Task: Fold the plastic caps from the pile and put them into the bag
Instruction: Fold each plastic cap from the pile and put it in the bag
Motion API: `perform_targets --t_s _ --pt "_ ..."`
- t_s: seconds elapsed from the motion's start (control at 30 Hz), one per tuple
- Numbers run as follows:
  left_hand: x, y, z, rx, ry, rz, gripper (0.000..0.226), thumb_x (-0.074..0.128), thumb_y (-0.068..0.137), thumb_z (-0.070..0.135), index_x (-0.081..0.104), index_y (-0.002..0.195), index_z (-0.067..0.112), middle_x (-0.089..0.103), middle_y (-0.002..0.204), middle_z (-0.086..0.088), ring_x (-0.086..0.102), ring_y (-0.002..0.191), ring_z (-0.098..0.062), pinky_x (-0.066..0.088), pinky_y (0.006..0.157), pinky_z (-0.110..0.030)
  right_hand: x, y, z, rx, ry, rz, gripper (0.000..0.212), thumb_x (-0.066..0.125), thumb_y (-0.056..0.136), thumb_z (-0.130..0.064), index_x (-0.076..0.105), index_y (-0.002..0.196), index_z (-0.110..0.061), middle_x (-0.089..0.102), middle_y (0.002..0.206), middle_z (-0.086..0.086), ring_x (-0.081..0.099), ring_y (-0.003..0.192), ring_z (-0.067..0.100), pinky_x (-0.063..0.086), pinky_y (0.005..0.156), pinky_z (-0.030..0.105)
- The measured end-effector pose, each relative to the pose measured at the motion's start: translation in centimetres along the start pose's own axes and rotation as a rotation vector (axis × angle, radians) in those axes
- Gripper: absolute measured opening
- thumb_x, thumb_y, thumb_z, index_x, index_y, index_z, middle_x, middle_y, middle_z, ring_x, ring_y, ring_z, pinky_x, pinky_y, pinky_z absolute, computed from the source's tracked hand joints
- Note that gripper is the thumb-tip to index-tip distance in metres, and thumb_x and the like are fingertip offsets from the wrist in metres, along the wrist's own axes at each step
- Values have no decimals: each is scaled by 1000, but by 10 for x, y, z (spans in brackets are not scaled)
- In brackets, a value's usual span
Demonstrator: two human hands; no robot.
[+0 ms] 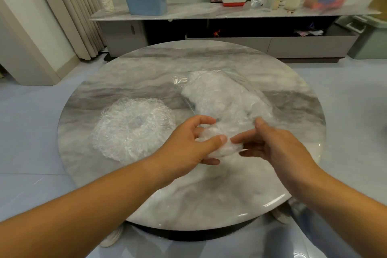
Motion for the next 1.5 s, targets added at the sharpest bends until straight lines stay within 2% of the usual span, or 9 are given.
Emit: perform_targets --t_s 0.13,0.23,0.3,0.4,0.67,0.97,1.27,1.37,1.5 --pt "13 6 15 259 509 75 29 59 97 41 60 125 33 50 133 17 50 115 11 44 93 -8 -60 19 -6 -41 -25 249 70 31 108 -47 81 69 -16 78 86 10 73 84 26 57 87 42" --pt "31 12 13 396 825 6 40 47 101 49 56 137 36 12 165 13 3 149 3 14 119 -23 -92 31 1 4 -147 324 72 28 107 -53 79 77 -13 77 81 11 73 83 28 58 87 42" --pt "44 18 6 360 948 -74 52 37 101 56 44 149 36 -16 167 11 -24 148 -1 -4 122 -29 -97 36 8 67 -150 306 75 26 106 -57 77 82 -8 76 85 16 74 83 30 59 86 43" --pt "53 29 -4 290 1122 -111 68 22 99 65 21 159 32 -35 161 8 -38 144 -8 -7 124 -38 -92 37 15 154 -32 277 74 27 106 -58 74 90 -3 74 99 19 75 84 32 59 84 44" --pt "44 39 -20 136 1211 -70 77 18 98 69 11 161 24 -34 161 2 -34 147 -13 -5 121 -36 -71 45 15 250 294 173 71 34 104 -59 66 116 4 61 126 19 75 96 35 58 87 45" --pt "40 40 -22 188 1158 -59 87 25 97 69 -12 159 20 -40 158 7 -36 145 -7 -6 119 -30 -34 54 25 378 300 -54 85 32 99 -69 51 140 4 54 142 17 64 119 33 52 104 46" --pt "40 48 -20 233 1055 -119 91 29 97 68 -18 158 19 -37 159 13 -32 145 0 -6 122 -26 -2 71 29 463 535 -146 106 28 90 -83 27 155 1 21 166 14 31 147 44 36 116 56" --pt "41 45 -23 243 976 -179 89 33 98 66 -17 158 22 -33 160 17 -31 144 5 -5 123 -25 9 85 28 438 700 -183 112 30 86 -87 24 156 0 24 166 13 39 143 45 35 114 62" --pt "37 45 -24 265 937 -216 89 35 97 66 -12 160 24 -25 163 17 -25 146 6 1 124 -27 22 96 19 373 779 -207 107 33 83 -90 51 139 -1 48 150 10 65 119 38 49 103 56"
Point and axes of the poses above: each hand's wrist, its own y-axis towards the middle knuckle, its own x-axis out of the palm, z = x × y, the point moved 6 cm from there along y, towards the middle knuckle
